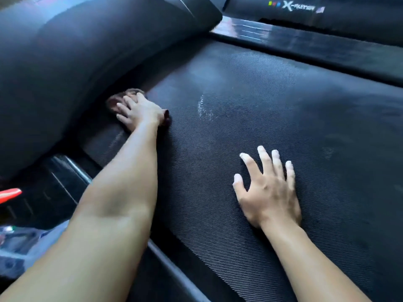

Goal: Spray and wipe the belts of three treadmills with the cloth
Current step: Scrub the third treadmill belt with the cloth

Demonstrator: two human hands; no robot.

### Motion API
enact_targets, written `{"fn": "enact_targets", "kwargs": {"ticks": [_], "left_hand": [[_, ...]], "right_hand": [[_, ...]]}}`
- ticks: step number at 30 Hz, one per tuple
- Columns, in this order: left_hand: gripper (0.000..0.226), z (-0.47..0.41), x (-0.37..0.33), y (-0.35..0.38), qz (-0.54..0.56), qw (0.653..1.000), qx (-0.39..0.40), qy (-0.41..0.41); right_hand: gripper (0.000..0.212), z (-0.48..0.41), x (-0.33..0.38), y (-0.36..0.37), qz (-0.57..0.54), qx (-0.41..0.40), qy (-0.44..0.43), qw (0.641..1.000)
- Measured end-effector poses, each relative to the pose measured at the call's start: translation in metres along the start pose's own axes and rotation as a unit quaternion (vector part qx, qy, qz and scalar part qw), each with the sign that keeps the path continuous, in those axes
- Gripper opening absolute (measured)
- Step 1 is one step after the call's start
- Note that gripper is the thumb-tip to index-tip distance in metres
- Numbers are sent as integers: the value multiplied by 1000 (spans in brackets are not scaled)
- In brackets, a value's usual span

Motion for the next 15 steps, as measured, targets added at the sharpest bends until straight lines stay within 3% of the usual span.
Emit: {"fn": "enact_targets", "kwargs": {"ticks": [5,9,12,15], "left_hand": [[69,52,-55,20,-5,964,23,266],[57,138,-45,34,4,912,19,411],[56,169,0,32,0,905,25,425],[61,153,36,21,2,948,8,318]], "right_hand": [[60,-2,-1,0,-3,-3,6,1000],[62,-2,1,1,-16,-8,17,1000],[64,-2,1,-1,-19,-10,21,1000],[63,-1,1,-2,-20,-7,19,1000]]}}
Point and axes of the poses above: each hand's wrist, its own z-axis away from the middle knuckle, its own y-axis out of the palm, x = y × z, the point moved 1 cm from there along -z, towards the middle knuckle, and after that the axes turned 6 degrees about -z, right-handed, at the moved point
